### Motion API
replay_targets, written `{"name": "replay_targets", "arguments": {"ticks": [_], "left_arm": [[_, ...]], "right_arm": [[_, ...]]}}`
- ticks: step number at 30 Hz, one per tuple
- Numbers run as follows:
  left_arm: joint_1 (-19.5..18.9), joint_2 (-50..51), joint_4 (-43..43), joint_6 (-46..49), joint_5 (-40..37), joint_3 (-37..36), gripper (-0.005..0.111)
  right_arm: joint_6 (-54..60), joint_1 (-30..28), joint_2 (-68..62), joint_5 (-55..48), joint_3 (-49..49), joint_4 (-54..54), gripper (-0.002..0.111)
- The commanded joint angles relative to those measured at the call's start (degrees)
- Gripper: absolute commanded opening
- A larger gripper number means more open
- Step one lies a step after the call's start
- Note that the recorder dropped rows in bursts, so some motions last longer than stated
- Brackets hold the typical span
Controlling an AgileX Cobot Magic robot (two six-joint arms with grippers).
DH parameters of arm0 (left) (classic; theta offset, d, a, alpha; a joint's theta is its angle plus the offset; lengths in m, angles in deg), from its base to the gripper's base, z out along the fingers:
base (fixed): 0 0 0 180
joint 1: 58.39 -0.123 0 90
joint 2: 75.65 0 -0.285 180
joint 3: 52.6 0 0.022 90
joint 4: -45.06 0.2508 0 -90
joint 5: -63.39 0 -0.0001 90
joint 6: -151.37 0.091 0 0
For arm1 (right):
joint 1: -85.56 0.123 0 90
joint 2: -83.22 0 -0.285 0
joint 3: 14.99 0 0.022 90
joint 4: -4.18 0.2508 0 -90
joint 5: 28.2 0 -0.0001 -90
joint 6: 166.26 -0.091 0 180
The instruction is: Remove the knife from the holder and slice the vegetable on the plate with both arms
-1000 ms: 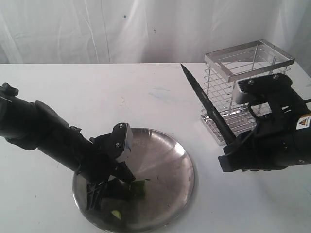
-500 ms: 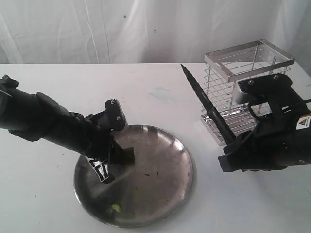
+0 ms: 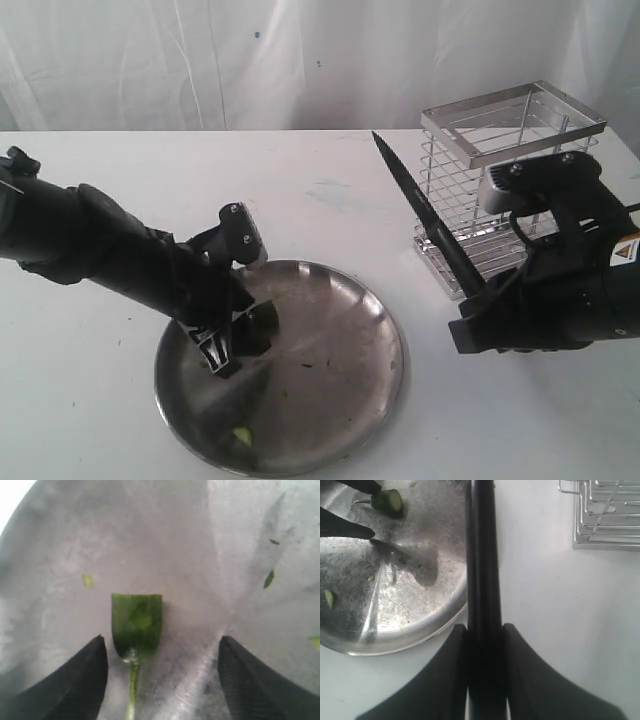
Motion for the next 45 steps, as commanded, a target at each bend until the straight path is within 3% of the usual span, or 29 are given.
{"name": "replay_targets", "arguments": {"ticks": [1,6,9,11,15,18,26,30,32,35,37,41,45], "left_arm": [[0.14,-4.92,-0.03,-0.65,-1.91,1.73,0.068],[0.14,-13.49,0.28,-0.99,0.91,1.90,0.064],[0.14,-19.16,0.36,-4.06,7.32,0.63,0.032],[0.14,-22.62,0.36,-5.16,12.63,-0.63,-0.001],[0.14,-25.09,-3.46,-7.01,23.40,-3.99,0.000],[0.14,-23.02,-8.93,-7.29,27.21,-5.56,0.000],[0.14,-15.62,-5.15,-6.65,10.04,-2.41,0.000],[-0.31,-11.75,-4.16,-6.38,7.02,-0.33,0.000],[-1.68,-10.43,-4.16,-6.89,3.40,0.92,0.000],[-7.45,-7.30,-4.82,-13.63,-8.67,5.30,0.000],[-10.44,-6.08,-8.51,-19.10,-10.57,6.79,0.000],[-12.01,-4.27,-12.66,-21.46,-10.89,6.79,0.000],[-12.01,-1.76,-13.60,-17.95,-15.13,7.53,0.000]], "right_arm": [[0.22,0.03,-0.50,0.06,0.72,0.17,0.000],[-0.48,4.69,-4.54,-6.64,6.77,0.38,0.000],[-8.85,9.29,-9.25,-6.62,10.31,-3.34,0.000],[-18.04,13.18,-13.61,-6.96,12.75,-9.87,0.000],[-33.73,20.19,-22.28,-7.65,17.03,-23.00,0.000],[-36.13,23.38,-27.30,-7.83,20.12,-24.39,0.000],[-37.33,24.69,-33.55,-9.30,24.06,-24.72,0.000],[-37.20,24.69,-33.96,-10.71,24.06,-25.41,0.000],[-37.20,24.69,-33.96,-10.61,24.06,-25.41,0.000],[-35.35,24.69,-33.96,-10.19,24.06,-25.41,0.000],[-34.18,24.69,-33.96,-9.82,24.06,-25.30,0.000],[-32.72,24.69,-33.96,-8.18,24.06,-25.43,0.000],[-31.61,24.69,-33.96,-8.52,24.06,-25.43,0.000]]}}
